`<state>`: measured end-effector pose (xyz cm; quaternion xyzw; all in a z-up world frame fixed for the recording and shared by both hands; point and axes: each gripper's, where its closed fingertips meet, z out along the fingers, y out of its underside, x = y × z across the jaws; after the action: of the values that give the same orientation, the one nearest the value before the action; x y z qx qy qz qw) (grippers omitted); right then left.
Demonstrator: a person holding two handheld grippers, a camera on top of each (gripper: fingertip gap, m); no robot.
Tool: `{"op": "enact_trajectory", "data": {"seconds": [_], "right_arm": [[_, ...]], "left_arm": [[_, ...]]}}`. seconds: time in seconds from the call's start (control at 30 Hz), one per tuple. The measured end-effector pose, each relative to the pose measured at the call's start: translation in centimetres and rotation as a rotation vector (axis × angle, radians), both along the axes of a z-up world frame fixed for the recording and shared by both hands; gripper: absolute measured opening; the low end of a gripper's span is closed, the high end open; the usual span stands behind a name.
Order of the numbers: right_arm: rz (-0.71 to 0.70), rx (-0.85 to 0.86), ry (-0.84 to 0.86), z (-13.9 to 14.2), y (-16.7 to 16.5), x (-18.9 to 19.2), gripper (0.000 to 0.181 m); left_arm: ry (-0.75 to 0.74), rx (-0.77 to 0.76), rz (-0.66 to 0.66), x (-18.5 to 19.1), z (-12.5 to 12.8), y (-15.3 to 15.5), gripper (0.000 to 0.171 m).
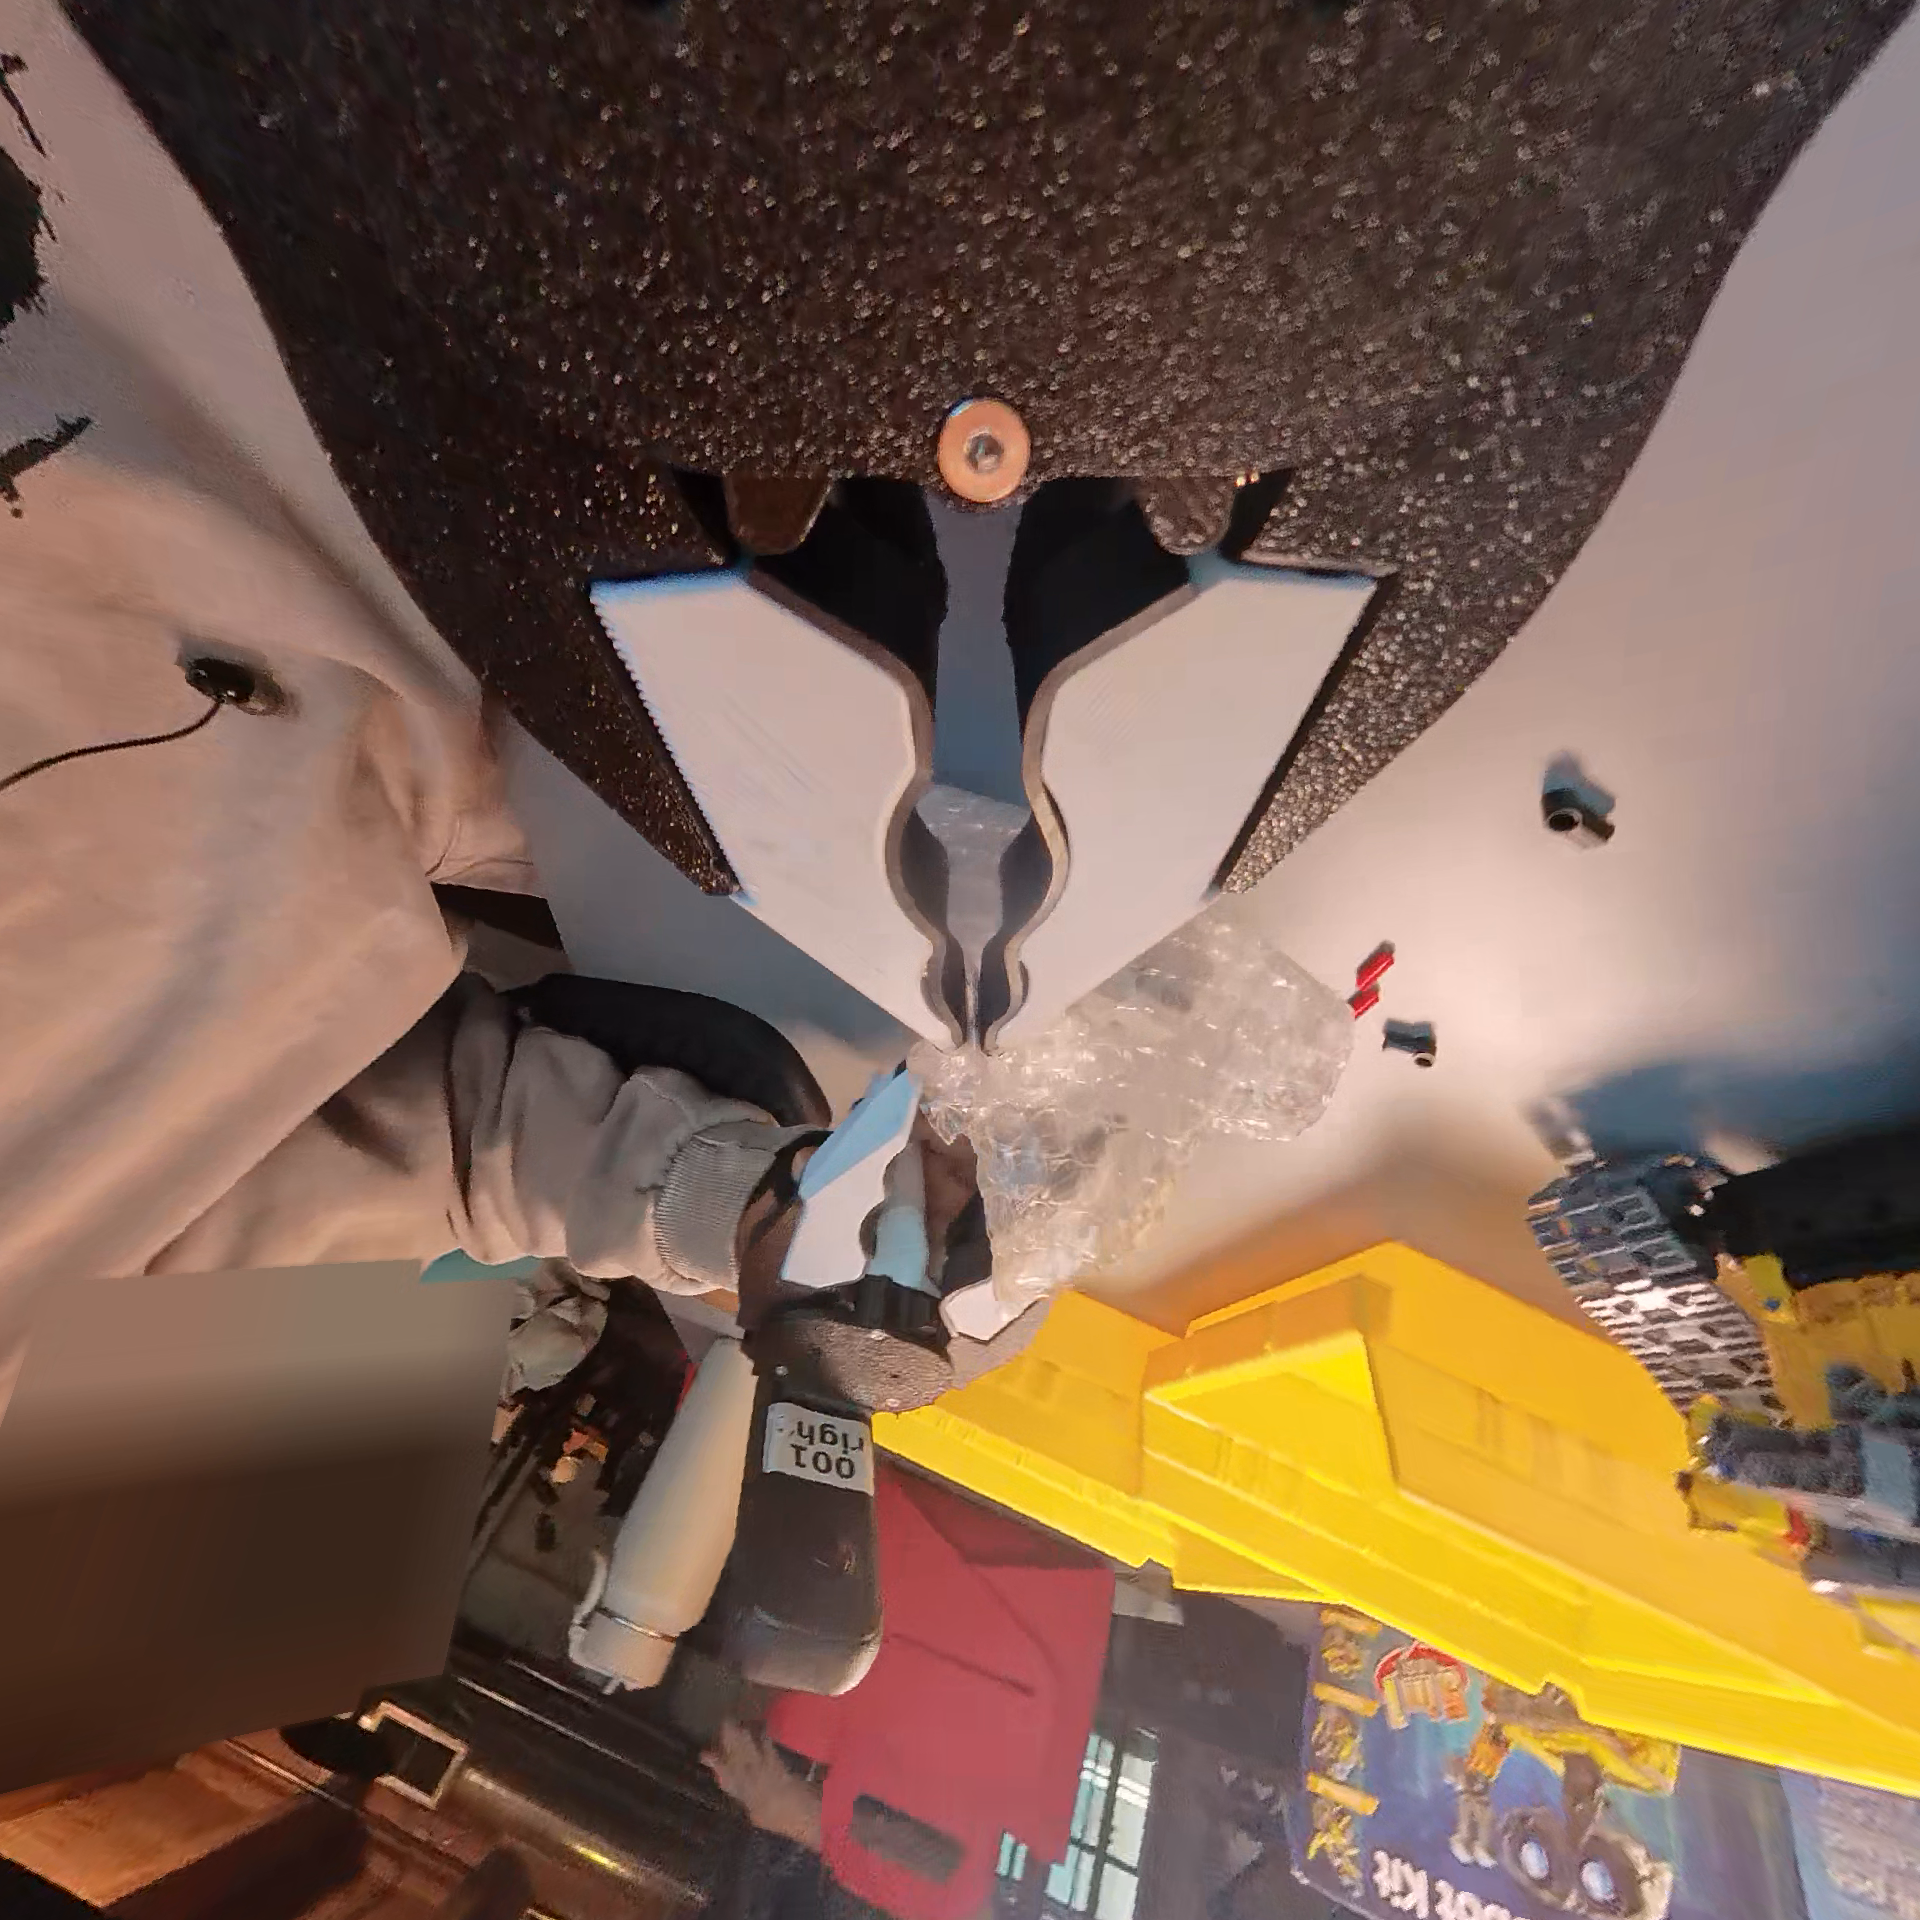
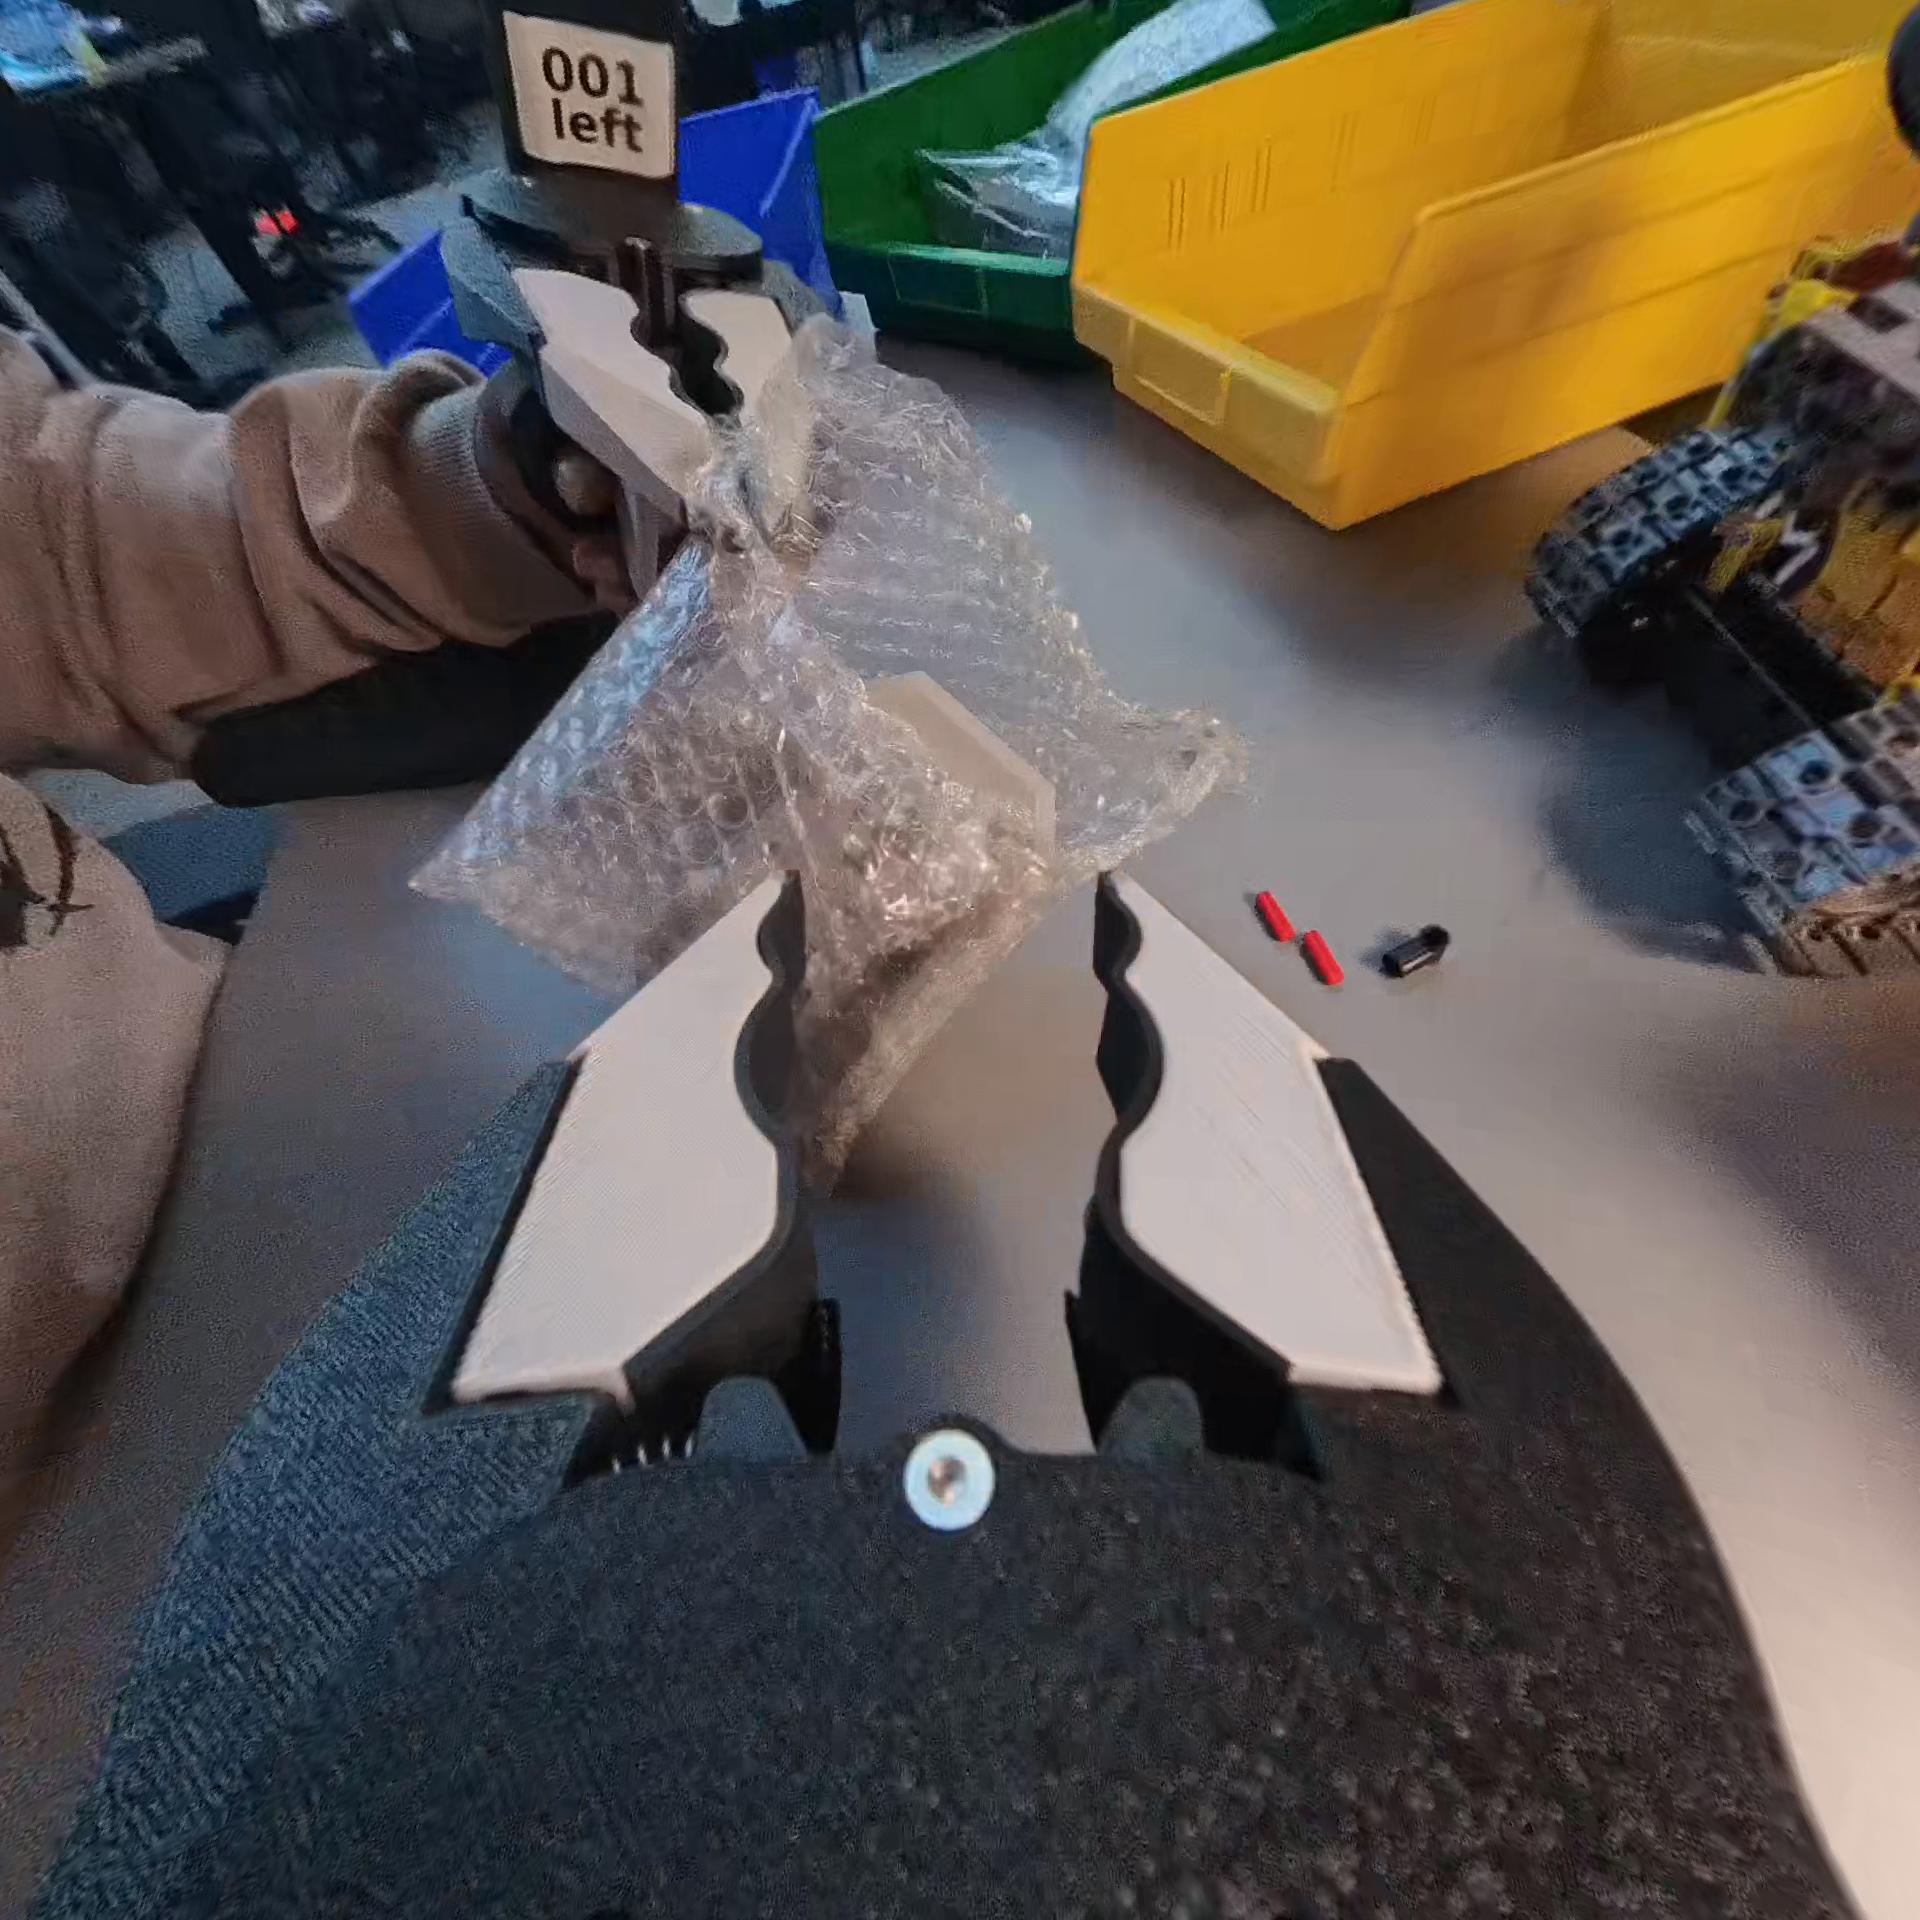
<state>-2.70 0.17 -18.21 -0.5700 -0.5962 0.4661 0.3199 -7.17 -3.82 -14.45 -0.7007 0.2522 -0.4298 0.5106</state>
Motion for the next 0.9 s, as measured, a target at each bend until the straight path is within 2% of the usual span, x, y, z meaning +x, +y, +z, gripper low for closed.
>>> {"op": "enact_trajectory", "data": {"seconds": [0.07,0.1,0.13,0.2,0.23,0.37,0.43,0.57,0.63,0.7,0.77,0.83,0.9], "right_arm": [[0.033,0.065,0.044,0.5,-0.7,-0.6,0.055],[0.051,0.087,0.063,0.8,-1.2,-0.8,0.047],[0.066,0.119,0.066,0.8,-1.5,-0.7,0.025],[0.116,0.145,0.042,0.7,-2.4,-0.2,0.007],[0.152,0.126,0.032,0.9,-3.1,0.4,0.004],[0.365,-0.112,-0.04,3.1,-7.9,3.8,0.001],[0.401,-0.19,-0.073,3.9,-9.2,4.8,0.0],[0.431,-0.475,-0.095,4.6,-10.3,5.2,0.0],[0.377,-0.504,-0.181,2.1,-9.6,4.8,0.0],[0.306,-0.519,-0.264,-1.1,-8.6,4.3,0.0],[0.243,-0.52,-0.316,-3.4,-7.7,4.0,0.006],[0.212,-0.471,-0.334,-4.3,-7.0,4.3,0.011],[0.122,-0.38,-0.352,-4.9,-5.3,4.6,0.017]], "left_arm": [[-0.001,0.047,-0.056,1.1,0.8,-1.1,0.0],[-0.001,0.064,-0.082,1.6,1.1,-1.6,0.0],[0.005,0.081,-0.099,2.0,1.3,-2.0,0.0],[0.021,0.088,-0.132,2.7,1.4,-2.7,0.0],[0.019,0.081,-0.147,2.8,1.4,-3.0,0.0],[-0.03,-0.008,-0.296,3.6,1.5,-5.4,0.0],[-0.074,-0.066,-0.365,4.0,1.7,-6.4,0.001],[-0.123,-0.239,-0.432,4.1,0.7,-6.8,0.001],[-0.082,-0.354,-0.391,3.9,-1.6,-6.0,0.001],[0.081,-0.431,-0.292,3.1,-5.5,-4.8,0.001],[0.232,-0.458,-0.211,2.2,-8.4,-4.0,0.004],[0.308,-0.45,-0.161,1.3,-9.2,-3.4,0.02],[0.331,-0.416,-0.118,0.4,-8.9,-2.9,0.033]]}}
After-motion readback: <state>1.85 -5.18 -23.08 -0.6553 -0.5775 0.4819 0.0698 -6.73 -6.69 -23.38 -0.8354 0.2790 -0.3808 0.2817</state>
